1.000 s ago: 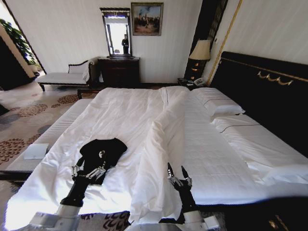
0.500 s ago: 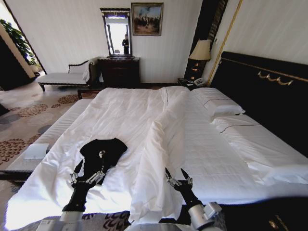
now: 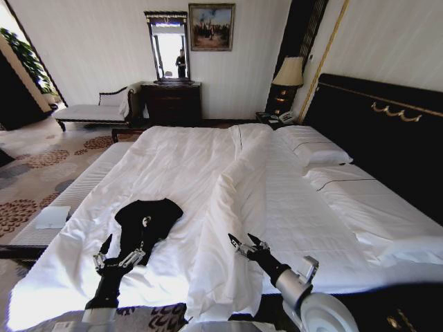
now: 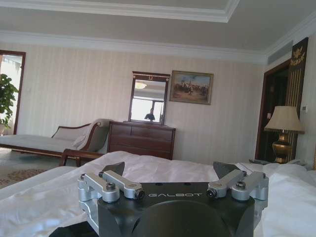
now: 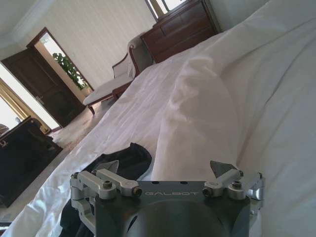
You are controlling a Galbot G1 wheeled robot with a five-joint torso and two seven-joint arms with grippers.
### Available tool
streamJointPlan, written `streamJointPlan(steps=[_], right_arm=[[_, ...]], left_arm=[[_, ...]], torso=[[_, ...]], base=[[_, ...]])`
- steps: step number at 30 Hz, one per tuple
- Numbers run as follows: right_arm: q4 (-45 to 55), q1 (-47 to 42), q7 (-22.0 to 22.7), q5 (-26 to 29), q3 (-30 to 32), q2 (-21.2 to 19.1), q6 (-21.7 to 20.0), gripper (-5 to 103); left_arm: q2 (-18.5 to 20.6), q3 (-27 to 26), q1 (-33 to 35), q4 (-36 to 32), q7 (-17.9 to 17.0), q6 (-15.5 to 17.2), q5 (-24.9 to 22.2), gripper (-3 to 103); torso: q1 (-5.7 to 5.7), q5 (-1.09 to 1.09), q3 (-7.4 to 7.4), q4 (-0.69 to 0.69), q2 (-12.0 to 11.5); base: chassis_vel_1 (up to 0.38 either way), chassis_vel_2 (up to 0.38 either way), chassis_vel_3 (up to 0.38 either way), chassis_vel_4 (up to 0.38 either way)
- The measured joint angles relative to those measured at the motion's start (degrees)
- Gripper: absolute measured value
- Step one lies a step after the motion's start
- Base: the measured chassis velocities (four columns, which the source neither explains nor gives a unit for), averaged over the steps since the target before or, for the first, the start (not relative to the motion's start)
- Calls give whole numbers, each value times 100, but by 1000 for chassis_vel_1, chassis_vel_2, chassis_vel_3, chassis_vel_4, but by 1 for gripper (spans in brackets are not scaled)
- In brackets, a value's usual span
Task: Fold the clothes on the bed.
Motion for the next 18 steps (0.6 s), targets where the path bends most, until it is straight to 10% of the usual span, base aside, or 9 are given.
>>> streamJointPlan(steps=[18], right_arm=[[-488, 474, 560, -218, -611, 61, -512, 100]], left_arm=[[-136, 154, -146, 303, -37, 3, 134, 100]], torso=[[0, 0, -1, 0, 1]], base=[[0, 0, 0, 0]])
